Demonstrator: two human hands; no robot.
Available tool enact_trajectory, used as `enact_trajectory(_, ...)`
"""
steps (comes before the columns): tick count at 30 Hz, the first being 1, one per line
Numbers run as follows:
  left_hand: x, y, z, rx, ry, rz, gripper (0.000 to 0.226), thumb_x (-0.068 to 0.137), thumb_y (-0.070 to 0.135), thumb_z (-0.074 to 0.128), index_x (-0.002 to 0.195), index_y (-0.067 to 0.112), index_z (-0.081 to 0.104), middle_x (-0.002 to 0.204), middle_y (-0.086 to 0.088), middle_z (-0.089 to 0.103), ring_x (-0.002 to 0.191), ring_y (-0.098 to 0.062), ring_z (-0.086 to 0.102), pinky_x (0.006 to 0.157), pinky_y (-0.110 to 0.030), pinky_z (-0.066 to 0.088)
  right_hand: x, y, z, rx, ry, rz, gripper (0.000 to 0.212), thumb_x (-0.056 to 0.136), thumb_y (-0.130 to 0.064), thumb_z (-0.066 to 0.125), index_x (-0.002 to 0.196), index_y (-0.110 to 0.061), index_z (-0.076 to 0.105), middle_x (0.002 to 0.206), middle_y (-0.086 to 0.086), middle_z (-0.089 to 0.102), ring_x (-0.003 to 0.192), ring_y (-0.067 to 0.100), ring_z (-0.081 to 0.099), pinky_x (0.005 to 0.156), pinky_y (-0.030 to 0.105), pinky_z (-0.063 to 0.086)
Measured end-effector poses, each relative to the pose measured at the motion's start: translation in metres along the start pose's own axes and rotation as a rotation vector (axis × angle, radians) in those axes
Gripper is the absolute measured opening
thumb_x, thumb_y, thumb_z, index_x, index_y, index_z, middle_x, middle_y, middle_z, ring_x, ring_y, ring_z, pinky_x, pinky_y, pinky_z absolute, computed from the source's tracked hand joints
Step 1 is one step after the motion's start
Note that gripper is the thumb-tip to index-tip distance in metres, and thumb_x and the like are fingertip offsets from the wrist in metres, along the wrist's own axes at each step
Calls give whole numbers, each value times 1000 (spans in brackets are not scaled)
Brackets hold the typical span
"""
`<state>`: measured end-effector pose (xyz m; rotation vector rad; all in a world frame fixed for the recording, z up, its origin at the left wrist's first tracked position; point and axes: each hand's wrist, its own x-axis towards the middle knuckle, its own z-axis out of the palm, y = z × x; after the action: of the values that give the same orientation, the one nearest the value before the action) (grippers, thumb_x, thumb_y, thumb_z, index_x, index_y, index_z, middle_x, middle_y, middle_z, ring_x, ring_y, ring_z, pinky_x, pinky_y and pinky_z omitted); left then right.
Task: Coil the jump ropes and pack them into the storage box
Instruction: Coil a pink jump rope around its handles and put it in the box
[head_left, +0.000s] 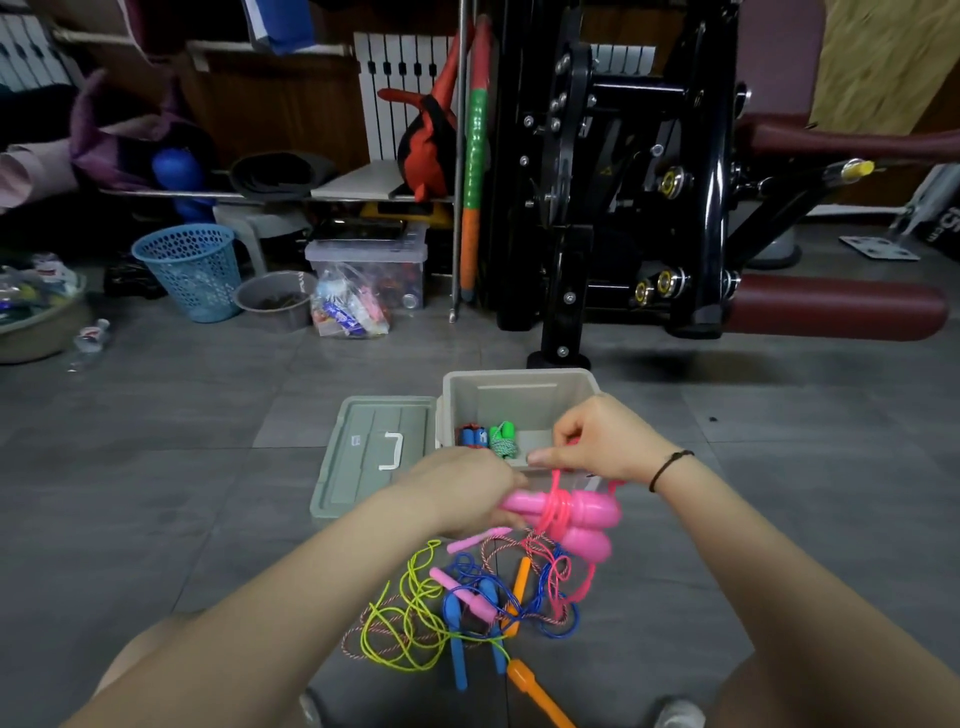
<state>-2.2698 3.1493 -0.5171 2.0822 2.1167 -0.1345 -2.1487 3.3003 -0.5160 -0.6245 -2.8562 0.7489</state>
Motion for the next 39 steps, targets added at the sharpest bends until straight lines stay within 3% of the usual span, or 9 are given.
enact_trajectory(5, -6, 4, 2, -351, 156, 174, 29, 88, 49, 57, 91, 20, 57, 84, -1, 64, 77, -20, 58, 70, -34, 48, -3, 8, 1, 424, -134, 76, 42, 87, -28, 64, 47, -16, 57, 48, -1, 46, 47, 7, 38, 51, 26, 38)
enact_trajectory(7, -8, 0, -6, -552, 302, 122, 29, 87, 45, 61, 87, 16, 58, 77, 2, 63, 71, -14, 56, 67, -30, 45, 1, 10, -3, 638, -262, 144, 25, 90, -12, 57, 67, -13, 66, 61, 1, 58, 58, 7, 47, 69, 36, 51)
enact_trajectory(9, -10, -3, -15, -792, 466, 9, 26, 85, 41, 63, 88, 16, 61, 76, 2, 64, 67, -8, 56, 66, -27, 44, 2, 10, -2, 805, -261, 242, 27, 95, -6, 49, 70, -7, 59, 53, -3, 53, 48, 4, 44, 56, 32, 45)
enact_trajectory(12, -5, -11, -25, -1032, 684, -199, 8, 90, 27, 61, 86, 21, 57, 68, 6, 59, 54, 3, 50, 58, -17, 42, -5, 2, 2, 790, -18, 166, 30, 100, -23, 39, 78, -12, 57, 50, -7, 34, 39, 6, 26, 40, 19, 29)
enact_trajectory(15, 2, -23, -23, -1282, 688, -326, 19, 92, 27, 57, 108, 18, 52, 67, 3, 56, 49, -3, 46, 51, -20, 38, -4, -5, 3, 774, -81, 101, 26, 100, -23, 39, 92, -15, 62, 59, -7, 35, 45, 6, 24, 41, 16, 25)
enact_trajectory(18, 8, -23, -22, -1518, 622, -245, 9, 96, 23, 51, 88, 19, 52, 67, -1, 50, 49, -8, 38, 50, -21, 33, -3, -14, 7, 773, -148, 120, 26, 101, -24, 37, 93, -16, 61, 60, -5, 35, 43, 4, 22, 38, 15, 22)
enact_trajectory(29, 5, -45, -49, -2009, 1017, -121, 15, 96, 27, 48, 84, 20, 54, 62, 5, 54, 65, -10, 58, 87, -45, 51, 9, -9, 18, 830, -87, 167, 27, 101, -24, 39, 89, -13, 60, 59, -4, 47, 53, 11, 47, 65, 33, 49)
enact_trajectory(34, -2, -53, -49, -2185, 977, -16, 14, 92, 30, 49, 84, 18, 52, 55, 6, 47, 51, -8, 46, 69, -34, 55, 10, -1, 19, 747, -87, 109, 24, 101, -16, 38, 92, -12, 59, 63, -5, 57, 64, 12, 60, 87, 43, 49)
enact_trajectory(39, -11, -52, -47, -2155, 543, -122, 14, 86, 29, 50, 91, 17, 53, 51, 8, 40, 39, -3, 29, 37, -15, 21, 12, -6, 14, 906, -60, 149, 22, 99, -20, 45, 87, -13, 63, 54, -3, 49, 41, 5, 37, 53, 28, 49)
